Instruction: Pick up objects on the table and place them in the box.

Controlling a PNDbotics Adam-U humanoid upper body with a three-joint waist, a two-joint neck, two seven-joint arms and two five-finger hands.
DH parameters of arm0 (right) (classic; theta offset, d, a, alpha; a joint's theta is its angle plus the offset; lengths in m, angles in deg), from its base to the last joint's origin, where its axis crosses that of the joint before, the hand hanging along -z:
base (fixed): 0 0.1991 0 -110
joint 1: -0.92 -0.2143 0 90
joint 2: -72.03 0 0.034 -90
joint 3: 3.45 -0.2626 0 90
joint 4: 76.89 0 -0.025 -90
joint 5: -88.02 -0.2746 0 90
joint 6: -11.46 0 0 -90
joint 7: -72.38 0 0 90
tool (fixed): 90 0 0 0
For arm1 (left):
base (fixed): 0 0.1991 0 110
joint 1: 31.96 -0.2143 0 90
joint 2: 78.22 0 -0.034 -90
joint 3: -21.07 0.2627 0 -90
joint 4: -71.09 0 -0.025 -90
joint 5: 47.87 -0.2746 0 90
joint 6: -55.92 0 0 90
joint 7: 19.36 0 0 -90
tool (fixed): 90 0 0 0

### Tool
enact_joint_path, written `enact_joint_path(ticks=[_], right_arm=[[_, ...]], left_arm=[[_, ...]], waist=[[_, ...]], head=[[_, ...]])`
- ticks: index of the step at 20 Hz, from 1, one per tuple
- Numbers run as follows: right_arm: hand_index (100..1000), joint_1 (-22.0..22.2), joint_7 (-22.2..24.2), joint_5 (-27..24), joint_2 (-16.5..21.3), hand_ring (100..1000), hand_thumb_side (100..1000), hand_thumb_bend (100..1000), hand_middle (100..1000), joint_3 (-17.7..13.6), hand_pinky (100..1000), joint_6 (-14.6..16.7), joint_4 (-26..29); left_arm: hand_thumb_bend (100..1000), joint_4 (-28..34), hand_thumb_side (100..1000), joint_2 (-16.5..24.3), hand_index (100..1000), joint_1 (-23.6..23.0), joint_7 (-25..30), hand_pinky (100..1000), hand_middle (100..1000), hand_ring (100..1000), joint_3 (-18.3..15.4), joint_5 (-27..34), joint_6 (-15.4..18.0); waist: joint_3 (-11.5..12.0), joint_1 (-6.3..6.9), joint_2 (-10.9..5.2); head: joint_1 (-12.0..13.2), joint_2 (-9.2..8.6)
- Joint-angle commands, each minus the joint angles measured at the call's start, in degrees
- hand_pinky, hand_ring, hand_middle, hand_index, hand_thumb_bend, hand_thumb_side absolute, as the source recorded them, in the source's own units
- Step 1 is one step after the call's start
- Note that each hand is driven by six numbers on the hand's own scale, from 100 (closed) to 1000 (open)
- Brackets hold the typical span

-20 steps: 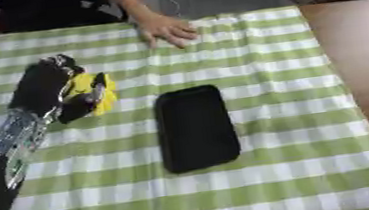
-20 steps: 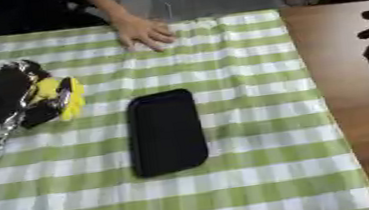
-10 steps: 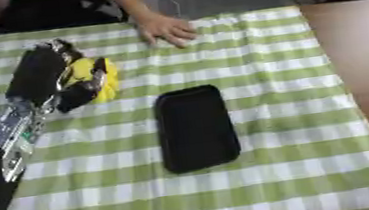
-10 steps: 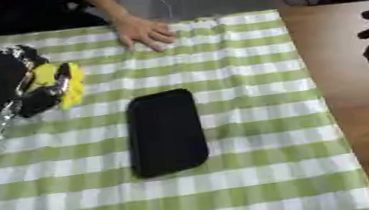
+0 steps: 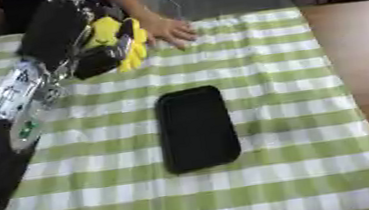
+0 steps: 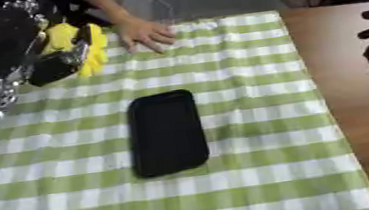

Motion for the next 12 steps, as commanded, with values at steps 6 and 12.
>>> enact_joint_path(ticks=[6,12], right_arm=[[926,-0.9,0.1,-0.1,1.0,673,1000,657,785,0.0,496,0.1,0.9],[926,-1.1,0.2,-0.2,0.8,673,1000,657,785,0.2,496,0.2,0.8]], left_arm=[[135,-4.5,861,-3.4,100,5.8,4.8,100,100,100,3.0,-2.7,3.5],[135,-9.5,875,-6.7,100,8.7,6.1,100,100,100,6.4,-4.1,7.5]], waist=[[-0.6,0.04,-0.71],[-0.9,-0.04,-0.64]], head=[[0.9,-0.52],[1.4,-0.52]])
